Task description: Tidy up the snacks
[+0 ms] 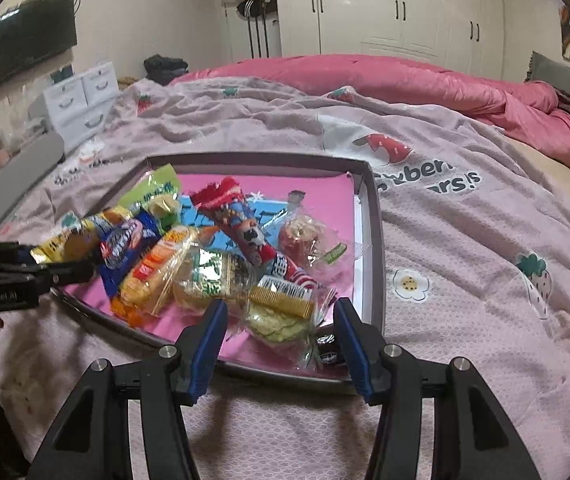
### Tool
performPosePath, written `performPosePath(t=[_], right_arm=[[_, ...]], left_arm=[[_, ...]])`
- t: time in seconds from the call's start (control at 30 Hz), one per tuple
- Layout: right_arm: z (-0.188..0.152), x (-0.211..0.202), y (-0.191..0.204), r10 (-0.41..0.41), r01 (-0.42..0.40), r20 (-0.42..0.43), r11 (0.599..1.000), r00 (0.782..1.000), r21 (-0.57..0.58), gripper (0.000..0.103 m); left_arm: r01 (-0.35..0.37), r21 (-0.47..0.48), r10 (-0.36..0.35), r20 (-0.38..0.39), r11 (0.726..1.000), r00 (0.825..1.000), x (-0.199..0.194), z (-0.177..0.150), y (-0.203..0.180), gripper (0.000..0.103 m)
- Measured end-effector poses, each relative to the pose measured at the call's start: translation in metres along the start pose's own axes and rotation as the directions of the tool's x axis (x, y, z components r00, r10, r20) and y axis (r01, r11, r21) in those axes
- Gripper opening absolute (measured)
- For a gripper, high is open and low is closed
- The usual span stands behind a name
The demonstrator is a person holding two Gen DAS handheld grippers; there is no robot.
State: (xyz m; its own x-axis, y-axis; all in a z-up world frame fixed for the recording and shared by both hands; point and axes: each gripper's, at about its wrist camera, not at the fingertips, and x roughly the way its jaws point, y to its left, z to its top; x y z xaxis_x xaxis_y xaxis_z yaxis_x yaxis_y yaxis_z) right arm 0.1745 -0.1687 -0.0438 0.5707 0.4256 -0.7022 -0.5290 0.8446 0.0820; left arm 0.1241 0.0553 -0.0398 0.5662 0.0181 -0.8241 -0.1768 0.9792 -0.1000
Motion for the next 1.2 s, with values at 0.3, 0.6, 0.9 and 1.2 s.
performPosePath(t=[0.3, 0.6, 0.9, 1.2], right_arm=[[0.000, -0.050, 0.006, 0.012, -0.015, 0.099, 0.999, 0.995, 0.032, 0.065], [-0.020, -0.084, 0.033, -0.001, -0.001, 0.090, 1.000, 0.996, 0.018, 0.077], [-0.038, -0.096, 0.046, 0.005, -0.007, 0.054, 1.000, 0.999, 0.029, 0.086], [-0.045, -0.100, 0.047, -0.021, 0.020, 0.046, 0.999, 0.999, 0.039, 0.087]], left_arm=[[0.012, 0.002, -0.012, 0.032, 1.000, 0.999, -0.038, -0.012, -0.009, 0.075], [0.045, -0.005, -0.044, 0.028, 0.999, 0.999, -0.070, -0.045, -0.033, 0.076], [0.033, -0.001, -0.033, 0.008, 0.999, 0.999, -0.081, -0.063, -0.034, 0.077], [0.033, 0.007, -0.033, 0.007, 0.999, 0.999, -0.090, -0.073, -0.034, 0.078]])
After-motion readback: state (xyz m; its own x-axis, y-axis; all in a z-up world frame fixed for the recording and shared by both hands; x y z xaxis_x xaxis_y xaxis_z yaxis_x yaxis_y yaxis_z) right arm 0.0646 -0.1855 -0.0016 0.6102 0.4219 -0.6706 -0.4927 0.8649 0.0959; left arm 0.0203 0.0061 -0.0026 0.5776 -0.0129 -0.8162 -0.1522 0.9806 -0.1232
